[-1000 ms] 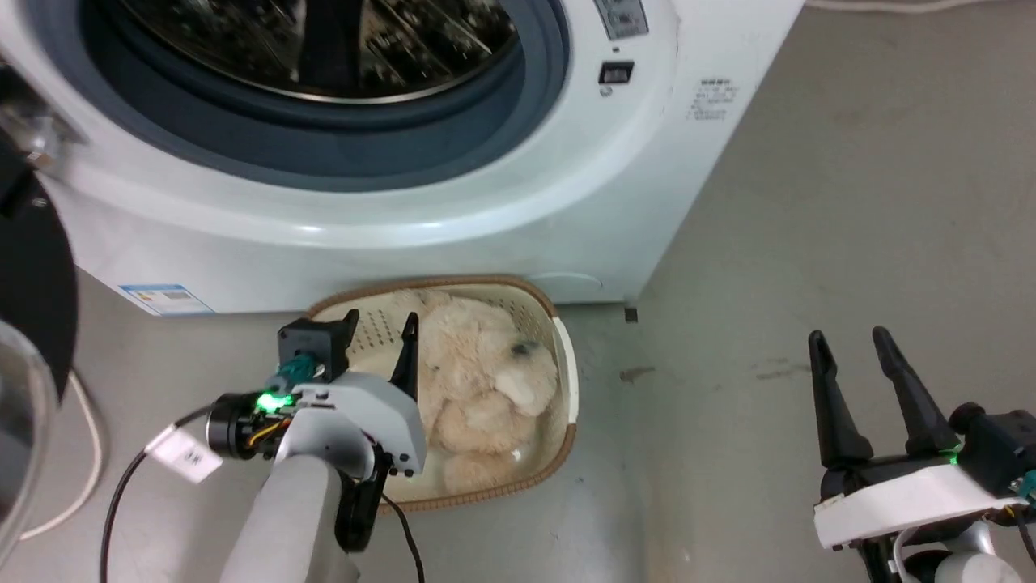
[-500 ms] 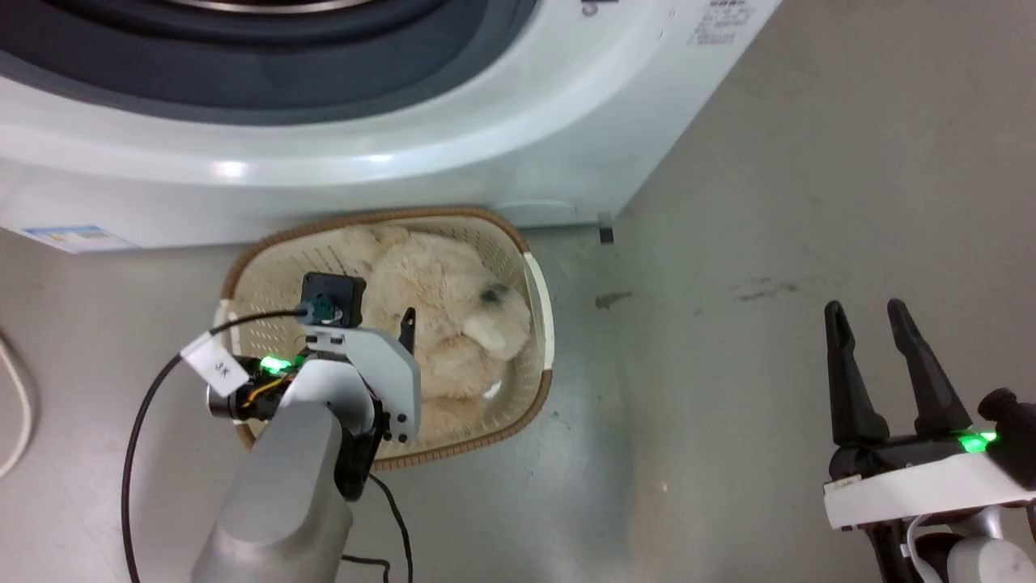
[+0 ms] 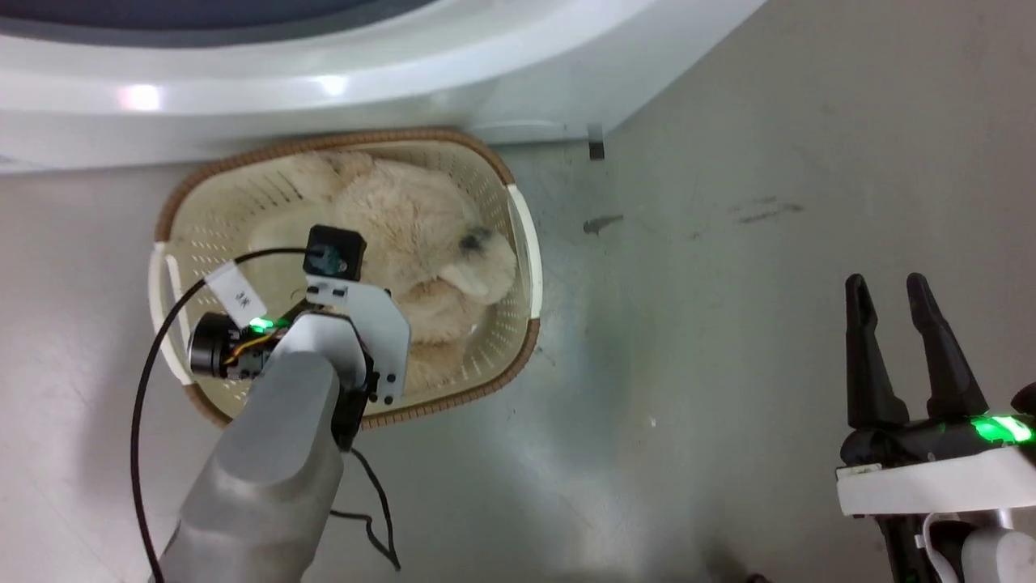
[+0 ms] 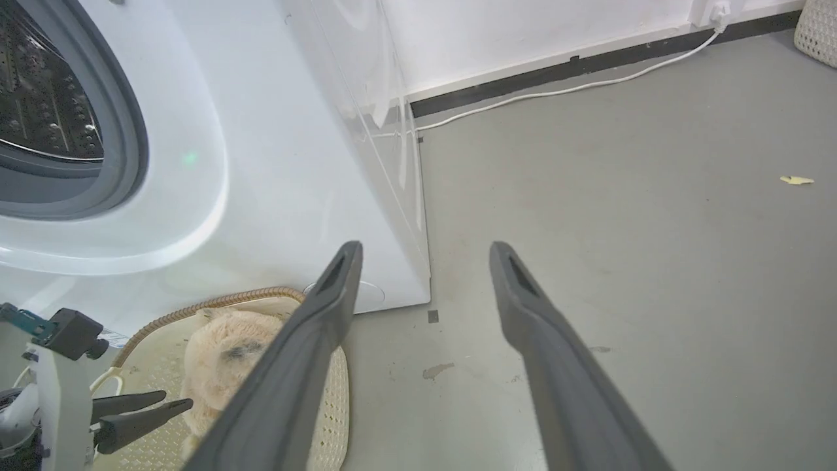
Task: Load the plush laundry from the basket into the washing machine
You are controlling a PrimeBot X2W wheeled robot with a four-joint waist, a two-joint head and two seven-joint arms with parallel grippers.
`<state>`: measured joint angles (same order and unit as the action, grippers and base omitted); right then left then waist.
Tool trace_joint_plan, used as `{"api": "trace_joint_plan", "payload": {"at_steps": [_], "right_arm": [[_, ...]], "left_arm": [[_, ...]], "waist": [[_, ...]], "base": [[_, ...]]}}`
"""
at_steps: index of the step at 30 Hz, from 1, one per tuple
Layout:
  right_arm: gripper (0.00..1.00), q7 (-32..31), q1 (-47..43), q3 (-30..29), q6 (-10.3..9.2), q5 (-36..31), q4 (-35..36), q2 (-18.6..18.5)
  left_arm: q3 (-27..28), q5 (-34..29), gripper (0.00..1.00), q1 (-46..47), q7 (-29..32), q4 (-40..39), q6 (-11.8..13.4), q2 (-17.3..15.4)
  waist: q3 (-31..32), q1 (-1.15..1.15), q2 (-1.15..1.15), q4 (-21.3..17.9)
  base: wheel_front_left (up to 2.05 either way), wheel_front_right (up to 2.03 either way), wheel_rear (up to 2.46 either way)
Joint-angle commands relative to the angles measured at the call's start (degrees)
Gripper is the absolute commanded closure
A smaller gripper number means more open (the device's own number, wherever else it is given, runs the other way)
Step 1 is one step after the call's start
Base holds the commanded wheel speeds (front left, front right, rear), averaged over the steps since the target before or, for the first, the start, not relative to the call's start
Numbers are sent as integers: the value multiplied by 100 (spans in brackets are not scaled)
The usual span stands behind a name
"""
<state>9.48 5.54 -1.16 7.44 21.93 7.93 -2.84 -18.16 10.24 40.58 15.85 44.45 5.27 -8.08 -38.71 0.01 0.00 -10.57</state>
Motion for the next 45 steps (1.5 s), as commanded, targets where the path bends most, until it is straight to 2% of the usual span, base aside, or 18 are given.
{"api": "trace_joint_plan", "payload": {"at_steps": [1, 9, 21, 22, 23, 24, 29, 34, 38, 45], "right_arm": [[0, 63, 123, 4, 3, 92, 59, -2], [0, 159, 124, 63, 4, 300, 158, -3], [0, 302, 200, 154, 4, 670, 276, -3], [0, 314, 226, 180, 4, 703, 274, -3], [0, 326, 260, 206, 4, 736, 268, -3], [0, 338, 298, 232, 4, 767, 258, -3], [0, 398, 491, 332, 4, 861, 164, -3], [0, 482, 686, 361, 4, 950, -26, -3], [0, 529, 703, 315, 4, 916, -144, -4], [0, 552, 434, 195, 5, 650, -422, -4]], "left_arm": [[-87, 6, 0, 217, 61, 148, 69, -32], [-341, 13, 0, 756, 150, 530, 508, -68], [-644, 210, 0, 1563, 259, 1037, 669, -161], [-665, 236, 37, 1623, 257, 1076, 657, -180], [-689, 262, 84, 1680, 233, 1107, 626, -202], [-703, 298, 100, 1732, 220, 1143, 603, -218], [-762, 501, 100, 1896, -58, 1264, 504, -202], [-801, 893, 100, 1863, -631, 1540, 290, -25], [-889, 1102, 100, 1744, -1056, 1721, 55, 153], [-925, 1482, 100, 1146, -1877, 1765, -341, 436]], "waist": [[-188, -1, 0, -21], [-627, -1, 0, -66], [-1251, -1, 0, -208], [-1300, -1, 0, -227], [-1349, -1, 0, -248], [-1395, -1, 0, -268], [-1463, -1, 0, -269], [-1155, -1, 0, -125], [-777, -1, 0, 91], [275, -1, 0, 641]], "base": [[0, 0, 0], [0, 0, 0], [0, 0, 0], [0, 0, 0], [0, 0, 0], [0, 0, 0], [0, 0, 0], [0, 0, 0], [0, 0, 0], [0, 0, 0]]}}
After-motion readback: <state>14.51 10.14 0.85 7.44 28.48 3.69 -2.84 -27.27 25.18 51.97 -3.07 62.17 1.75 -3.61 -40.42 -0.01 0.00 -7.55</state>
